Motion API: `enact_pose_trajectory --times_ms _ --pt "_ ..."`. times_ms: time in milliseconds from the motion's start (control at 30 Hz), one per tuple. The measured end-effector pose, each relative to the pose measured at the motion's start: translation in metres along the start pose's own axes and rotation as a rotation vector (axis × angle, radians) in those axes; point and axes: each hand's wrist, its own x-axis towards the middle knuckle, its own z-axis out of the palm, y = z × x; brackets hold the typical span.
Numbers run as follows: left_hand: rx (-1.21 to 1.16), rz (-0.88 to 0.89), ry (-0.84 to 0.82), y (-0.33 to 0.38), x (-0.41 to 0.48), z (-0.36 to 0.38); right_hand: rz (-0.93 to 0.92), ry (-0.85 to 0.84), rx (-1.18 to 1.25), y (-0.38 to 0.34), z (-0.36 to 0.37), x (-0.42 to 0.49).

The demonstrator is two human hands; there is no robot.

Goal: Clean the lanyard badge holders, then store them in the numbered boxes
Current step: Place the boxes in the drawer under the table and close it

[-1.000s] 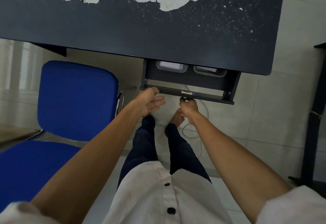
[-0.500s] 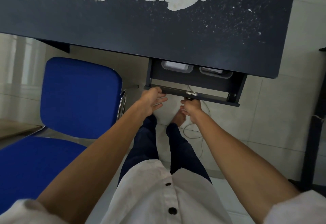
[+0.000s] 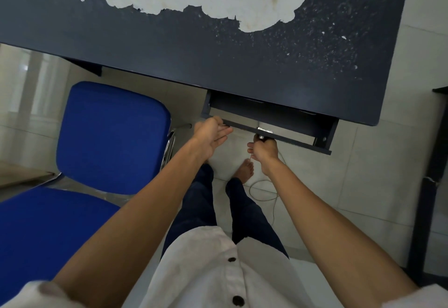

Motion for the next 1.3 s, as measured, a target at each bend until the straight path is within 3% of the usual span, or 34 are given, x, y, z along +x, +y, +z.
enact_pose_trajectory --times_ms 467,1133,1300 --pt "-0.041 0.075 -0.213 0.035 -0.001 0.011 -0.110 0.099 -0.124 -0.047 -0.005 0.030" --pt "-0.132 0.046 -0.264 0.048 0.014 0.038 -0.130 0.241 -0.092 -0.073 0.001 0.065" --pt "-0.137 0.038 -0.234 0.048 0.017 0.040 -0.148 0.205 0.068 -0.084 0.004 0.066"
